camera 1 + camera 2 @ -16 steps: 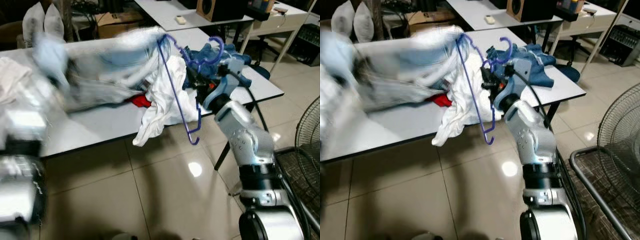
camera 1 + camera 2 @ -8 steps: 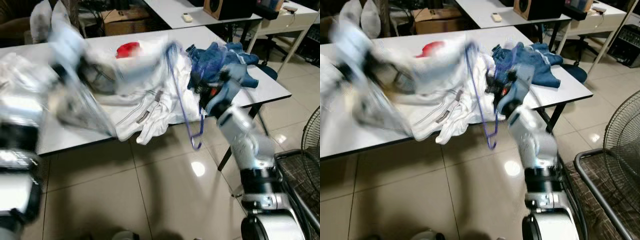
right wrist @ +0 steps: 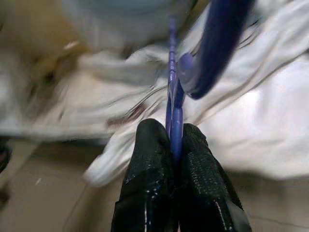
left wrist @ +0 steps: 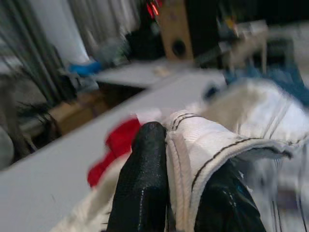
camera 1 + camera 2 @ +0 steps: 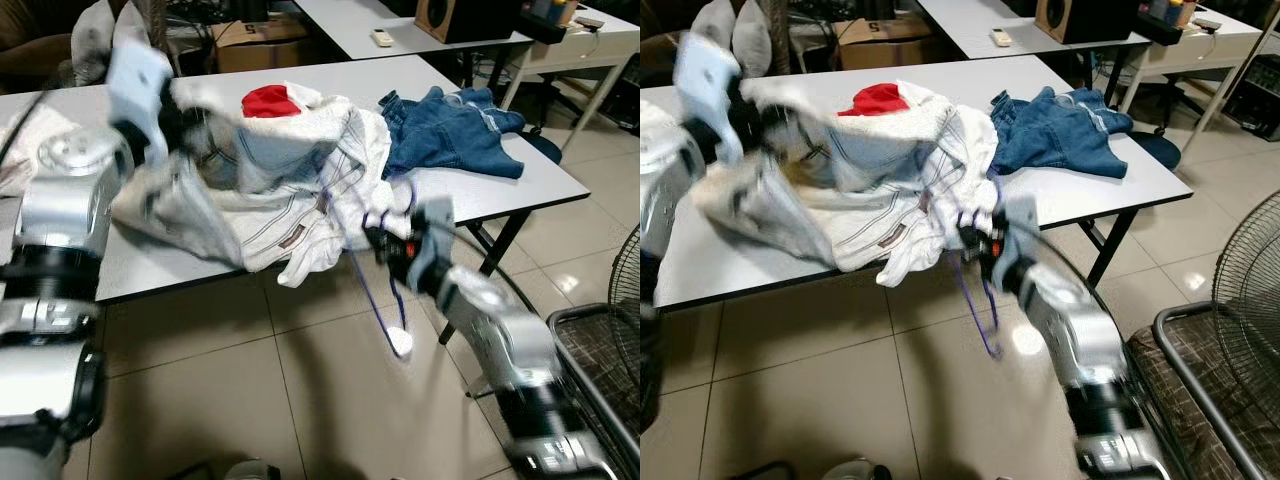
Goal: Hang hanger
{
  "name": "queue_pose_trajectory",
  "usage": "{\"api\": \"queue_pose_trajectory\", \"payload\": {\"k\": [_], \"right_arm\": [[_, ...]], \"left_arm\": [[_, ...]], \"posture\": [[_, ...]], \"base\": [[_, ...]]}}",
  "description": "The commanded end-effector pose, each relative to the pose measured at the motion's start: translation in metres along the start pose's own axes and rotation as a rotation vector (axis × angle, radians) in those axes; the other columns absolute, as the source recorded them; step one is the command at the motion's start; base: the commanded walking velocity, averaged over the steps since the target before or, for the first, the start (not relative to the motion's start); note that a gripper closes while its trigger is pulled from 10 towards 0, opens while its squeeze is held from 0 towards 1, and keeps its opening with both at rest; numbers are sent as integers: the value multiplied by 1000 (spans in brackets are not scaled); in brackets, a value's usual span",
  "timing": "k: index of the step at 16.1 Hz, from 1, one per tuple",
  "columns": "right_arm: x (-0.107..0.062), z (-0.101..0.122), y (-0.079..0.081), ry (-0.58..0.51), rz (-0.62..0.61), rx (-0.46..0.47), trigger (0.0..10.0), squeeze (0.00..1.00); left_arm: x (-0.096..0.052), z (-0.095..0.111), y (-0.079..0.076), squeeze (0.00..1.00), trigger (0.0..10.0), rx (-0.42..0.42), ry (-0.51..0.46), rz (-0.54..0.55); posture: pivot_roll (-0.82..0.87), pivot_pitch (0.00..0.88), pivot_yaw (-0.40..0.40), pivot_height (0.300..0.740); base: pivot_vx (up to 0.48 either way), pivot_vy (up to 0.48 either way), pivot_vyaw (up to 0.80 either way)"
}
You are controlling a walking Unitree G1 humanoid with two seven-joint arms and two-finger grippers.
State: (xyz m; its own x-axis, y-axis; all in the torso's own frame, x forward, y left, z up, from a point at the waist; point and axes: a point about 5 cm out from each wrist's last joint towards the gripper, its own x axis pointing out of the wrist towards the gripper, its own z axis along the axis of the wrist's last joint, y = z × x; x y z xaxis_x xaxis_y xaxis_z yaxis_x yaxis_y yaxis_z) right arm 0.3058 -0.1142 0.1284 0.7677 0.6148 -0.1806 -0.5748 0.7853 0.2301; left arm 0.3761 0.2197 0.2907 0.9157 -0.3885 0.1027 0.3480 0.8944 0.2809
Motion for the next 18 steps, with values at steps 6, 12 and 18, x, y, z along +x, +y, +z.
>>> {"api": "queue_pose_trajectory", "payload": {"k": [6, 12, 18], "right_arm": [[15, 32, 18, -152, 126, 17, 10000, 0], [33, 52, -19, -279, -114, 222, 10000, 0], [38, 60, -33, -373, -180, 512, 10000, 0]], "left_arm": [[-1, 12, -24, 0, 0, 36, -11, -230], [-20, -2, -28, 0, 0, 59, 97, -303], [-35, 37, 35, 0, 0, 152, -51, 126]], "posture": [[-100, 0, 31, 740], [-85, 0, 15, 740], [-69, 0, -8, 740]], "base": [[0, 0, 0], [0, 0, 0], [0, 0, 0]]}}
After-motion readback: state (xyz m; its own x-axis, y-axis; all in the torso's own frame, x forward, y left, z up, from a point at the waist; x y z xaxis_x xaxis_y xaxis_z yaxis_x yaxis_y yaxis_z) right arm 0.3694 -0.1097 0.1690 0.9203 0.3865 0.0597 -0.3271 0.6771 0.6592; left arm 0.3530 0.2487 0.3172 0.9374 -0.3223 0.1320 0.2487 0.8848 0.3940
